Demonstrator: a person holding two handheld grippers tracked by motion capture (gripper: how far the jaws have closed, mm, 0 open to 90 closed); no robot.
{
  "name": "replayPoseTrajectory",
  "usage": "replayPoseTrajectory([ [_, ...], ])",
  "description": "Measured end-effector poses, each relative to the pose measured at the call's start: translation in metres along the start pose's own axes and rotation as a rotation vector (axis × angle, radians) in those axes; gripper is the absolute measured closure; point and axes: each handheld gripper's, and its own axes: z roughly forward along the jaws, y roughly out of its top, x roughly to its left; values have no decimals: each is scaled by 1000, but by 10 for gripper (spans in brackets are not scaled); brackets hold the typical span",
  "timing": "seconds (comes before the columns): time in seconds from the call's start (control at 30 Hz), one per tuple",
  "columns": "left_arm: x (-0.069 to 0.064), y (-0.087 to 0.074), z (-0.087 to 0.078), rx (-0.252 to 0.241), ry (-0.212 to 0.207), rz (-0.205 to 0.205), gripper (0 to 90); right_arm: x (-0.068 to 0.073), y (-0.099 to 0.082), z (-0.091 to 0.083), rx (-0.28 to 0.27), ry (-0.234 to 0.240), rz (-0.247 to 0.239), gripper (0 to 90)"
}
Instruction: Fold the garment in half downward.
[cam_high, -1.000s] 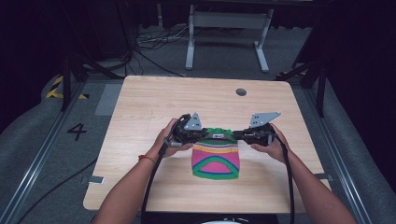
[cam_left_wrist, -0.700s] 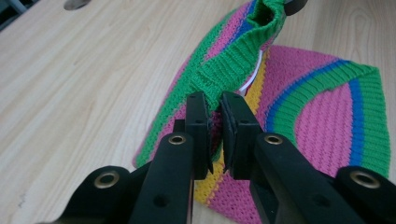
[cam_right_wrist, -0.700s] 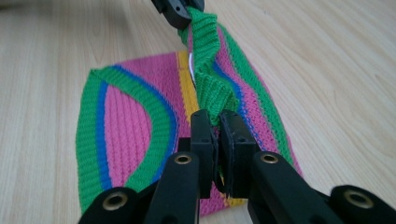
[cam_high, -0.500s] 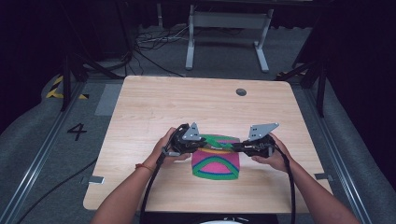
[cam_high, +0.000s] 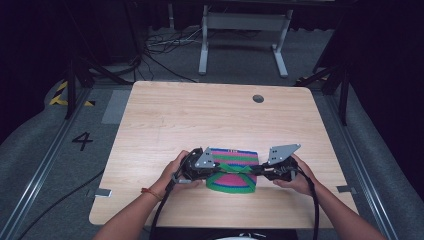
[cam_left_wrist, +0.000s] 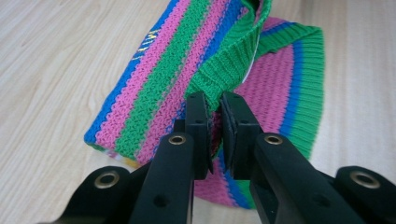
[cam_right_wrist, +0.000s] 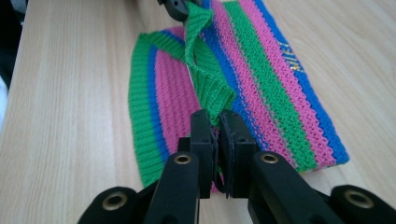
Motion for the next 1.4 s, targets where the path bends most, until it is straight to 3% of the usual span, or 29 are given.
replayPoseTrajectory([
  [0.3, -11, -4, 3, 35, -17, 23, 816, 14, -8, 7, 45, 18, -9, 827],
  [0.5, -15, -8, 0, 58, -18, 40, 785, 20, -10, 6, 39, 26, -13, 793],
  [0.67, -18, -9, -4, 58, -31, 26, 742, 26, -6, 5, 20, 27, -22, 781],
  [0.73, -19, -9, -5, 57, -29, 23, 680, 27, -6, 5, 19, 28, -25, 778],
  [0.8, -20, -7, -12, 34, -12, 15, 661, 31, -4, 6, 18, 28, -28, 754],
  [0.87, -17, -7, -16, 8, -1, -23, 616, 32, -2, 6, 20, 17, -27, 734],
  [0.97, -16, -6, -18, 0, 20, -35, 604, 33, 0, 7, 14, 17, -25, 720],
  [1.07, -13, -3, -13, -11, 1, -61, 609, 32, 3, 13, 15, 14, -15, 678],
  [1.2, -13, -1, 1, 24, -43, -46, 644, 31, 4, 19, 32, -2, -7, 667],
  [1.33, -13, -6, 8, 49, -66, -68, 649, 31, 1, 22, 40, -15, 6, 660],
  [1.4, -13, -10, 13, 70, -81, -71, 657, 31, -6, 31, 71, -17, 21, 691],
])
